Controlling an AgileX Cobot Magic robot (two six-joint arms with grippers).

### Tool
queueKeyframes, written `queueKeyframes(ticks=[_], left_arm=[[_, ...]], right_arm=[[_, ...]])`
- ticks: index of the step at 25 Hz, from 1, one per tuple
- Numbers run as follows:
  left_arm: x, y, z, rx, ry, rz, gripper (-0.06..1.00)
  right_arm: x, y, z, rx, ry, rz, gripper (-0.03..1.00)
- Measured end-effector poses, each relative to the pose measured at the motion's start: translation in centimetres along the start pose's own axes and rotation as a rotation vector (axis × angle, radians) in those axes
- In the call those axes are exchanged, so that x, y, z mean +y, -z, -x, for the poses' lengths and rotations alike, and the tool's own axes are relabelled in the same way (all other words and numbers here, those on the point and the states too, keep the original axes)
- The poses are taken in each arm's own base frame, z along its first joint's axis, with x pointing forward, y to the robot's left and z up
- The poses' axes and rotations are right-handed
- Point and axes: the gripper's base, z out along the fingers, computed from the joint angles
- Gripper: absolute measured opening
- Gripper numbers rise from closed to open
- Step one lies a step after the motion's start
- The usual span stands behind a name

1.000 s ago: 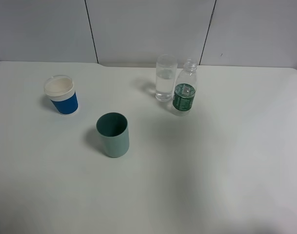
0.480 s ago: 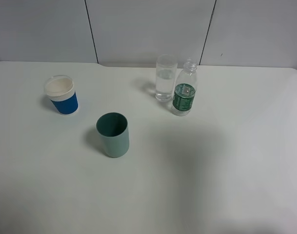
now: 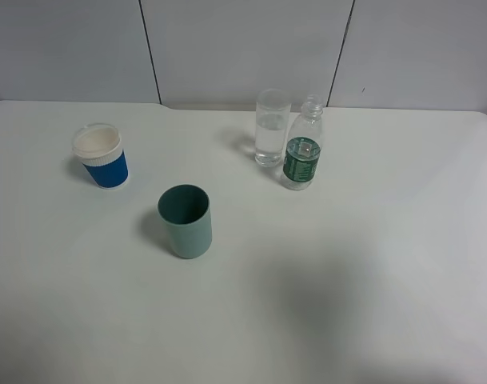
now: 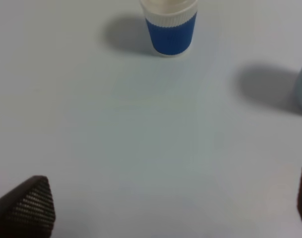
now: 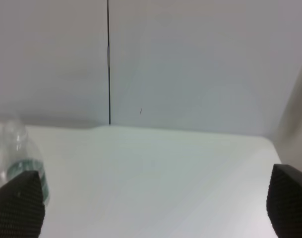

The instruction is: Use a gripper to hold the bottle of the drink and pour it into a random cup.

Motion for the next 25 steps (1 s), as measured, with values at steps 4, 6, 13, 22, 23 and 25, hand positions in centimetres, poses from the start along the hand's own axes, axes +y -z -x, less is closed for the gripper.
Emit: queueKeyframes(ticks=[4,6,13,22,23,25], left_arm=[[0.0,0.0,0.0,0.000,0.000,0.000,0.99],[0.0,0.0,0.0,0.000,0.000,0.000,0.99],[0.0,0.0,0.0,0.000,0.000,0.000,0.99],[0.0,0.0,0.0,0.000,0.000,0.000,0.99],[0.0,0.0,0.0,0.000,0.000,0.000,0.99],[0.0,0.0,0.0,0.000,0.000,0.000,0.99]], right_arm=[[0.2,1.1,-1.1,0.050,-0.017,0.010,0.88],[0.3,1.5,-1.6,0.084,-0.026,0.014,0.88],[0.4,2.4,-3.4,0.171,-0.052,0.005,0.88],[1.1,0.1,-7.2,0.362,-0.079,0.046,0.88],[1.1,0.0,-7.3,0.363,-0.080,0.047,0.88],[1.1,-0.2,-7.3,0.350,-0.081,0.045,0.88]])
